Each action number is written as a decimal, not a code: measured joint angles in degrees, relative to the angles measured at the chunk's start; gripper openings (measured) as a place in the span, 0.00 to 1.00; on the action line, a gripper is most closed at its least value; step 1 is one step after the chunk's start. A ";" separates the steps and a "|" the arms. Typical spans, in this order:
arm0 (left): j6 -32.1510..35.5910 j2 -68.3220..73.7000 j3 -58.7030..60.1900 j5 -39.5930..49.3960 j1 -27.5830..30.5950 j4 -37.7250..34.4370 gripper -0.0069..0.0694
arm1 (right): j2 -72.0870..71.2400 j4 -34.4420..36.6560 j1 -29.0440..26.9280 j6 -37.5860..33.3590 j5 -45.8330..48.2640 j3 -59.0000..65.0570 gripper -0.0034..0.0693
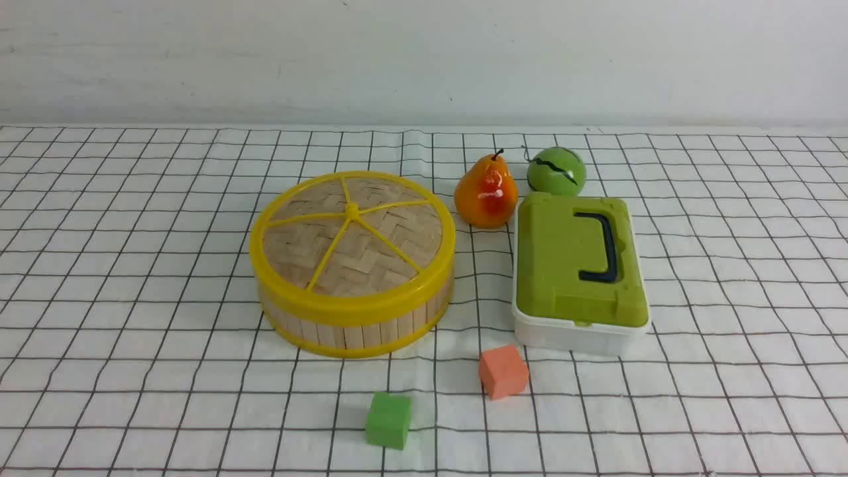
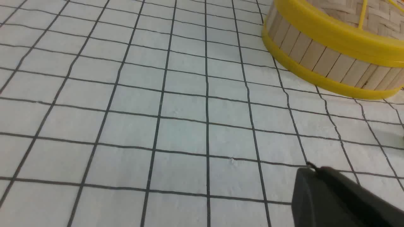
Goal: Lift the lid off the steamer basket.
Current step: Use the left arm to lift the lid of the steamer
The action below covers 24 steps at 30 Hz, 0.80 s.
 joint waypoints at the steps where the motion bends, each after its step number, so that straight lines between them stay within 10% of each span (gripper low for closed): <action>1: 0.00 0.00 0.00 0.00 0.00 0.00 0.08 | 0.00 0.00 0.00 0.00 0.00 0.00 0.38; 24: 0.00 0.00 0.00 0.00 0.00 1.93 0.10 | 0.00 0.00 0.00 0.00 0.00 0.00 0.38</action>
